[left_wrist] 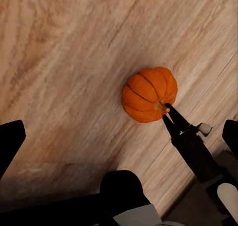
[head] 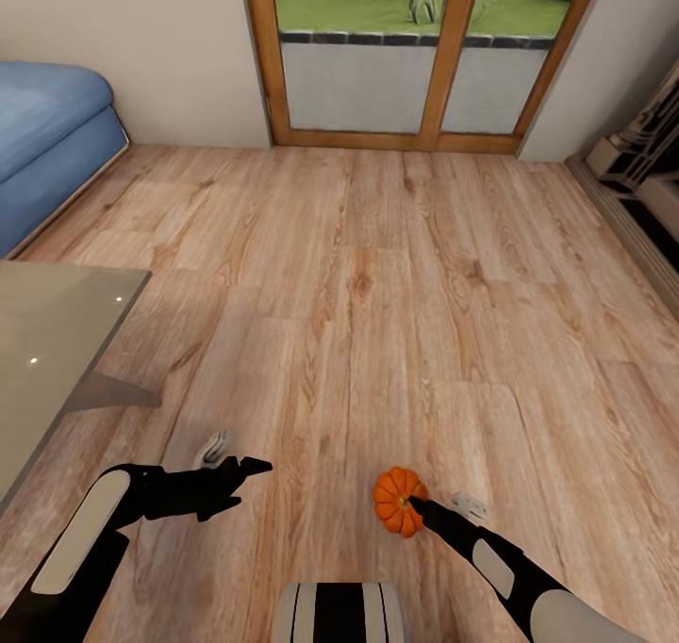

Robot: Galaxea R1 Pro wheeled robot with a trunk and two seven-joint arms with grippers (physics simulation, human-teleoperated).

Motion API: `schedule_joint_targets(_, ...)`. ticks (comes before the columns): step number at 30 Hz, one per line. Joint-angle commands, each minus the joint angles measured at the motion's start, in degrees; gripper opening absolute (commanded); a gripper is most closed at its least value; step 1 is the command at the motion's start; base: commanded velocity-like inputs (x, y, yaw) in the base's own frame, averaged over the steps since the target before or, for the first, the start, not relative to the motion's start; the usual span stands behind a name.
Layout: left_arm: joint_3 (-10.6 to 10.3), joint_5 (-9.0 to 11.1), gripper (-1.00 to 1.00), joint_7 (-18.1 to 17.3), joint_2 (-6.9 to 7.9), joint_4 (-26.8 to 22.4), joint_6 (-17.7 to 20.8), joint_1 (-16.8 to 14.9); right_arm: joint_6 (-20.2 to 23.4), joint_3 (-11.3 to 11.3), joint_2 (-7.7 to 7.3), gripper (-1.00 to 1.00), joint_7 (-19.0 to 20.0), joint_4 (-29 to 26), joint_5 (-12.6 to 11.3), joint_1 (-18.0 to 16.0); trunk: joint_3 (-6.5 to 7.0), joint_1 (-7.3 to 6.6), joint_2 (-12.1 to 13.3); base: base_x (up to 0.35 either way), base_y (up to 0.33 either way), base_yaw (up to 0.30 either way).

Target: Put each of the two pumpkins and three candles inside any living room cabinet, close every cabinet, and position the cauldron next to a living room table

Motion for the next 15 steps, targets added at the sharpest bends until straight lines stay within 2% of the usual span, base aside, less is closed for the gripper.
schedule_joint_targets(1, -0.07, 0.57, 1.0, 0.6, 0.02, -0.04, -0.01, -0.04, 0.2, 0.73, 0.0, 1.0, 0.05, 0.87, -0.09, 0.02, -0.04, 0.01, -0.01, 0.004, 0.003, 0.0)
schedule_joint_targets(8, -0.09, 0.57, 1.0, 0.6, 0.01, -0.04, -0.01, -0.04, 0.21, 0.69, 0.25, 1.0, 0.05, 0.87, -0.09, 0.03, -0.04, 0.01, -0.01, 0.001, 0.103, 0.0)
schedule_joint_targets(15, -0.09, 0.48, 1.0, 0.6, 0.0, -0.04, -0.01, -0.04, 0.27, 0.74, 0.39, 1.0, 0.05, 0.87, -0.09, 0.01, -0.04, 0.01, -0.01, 0.0, 0.018, 0.0)
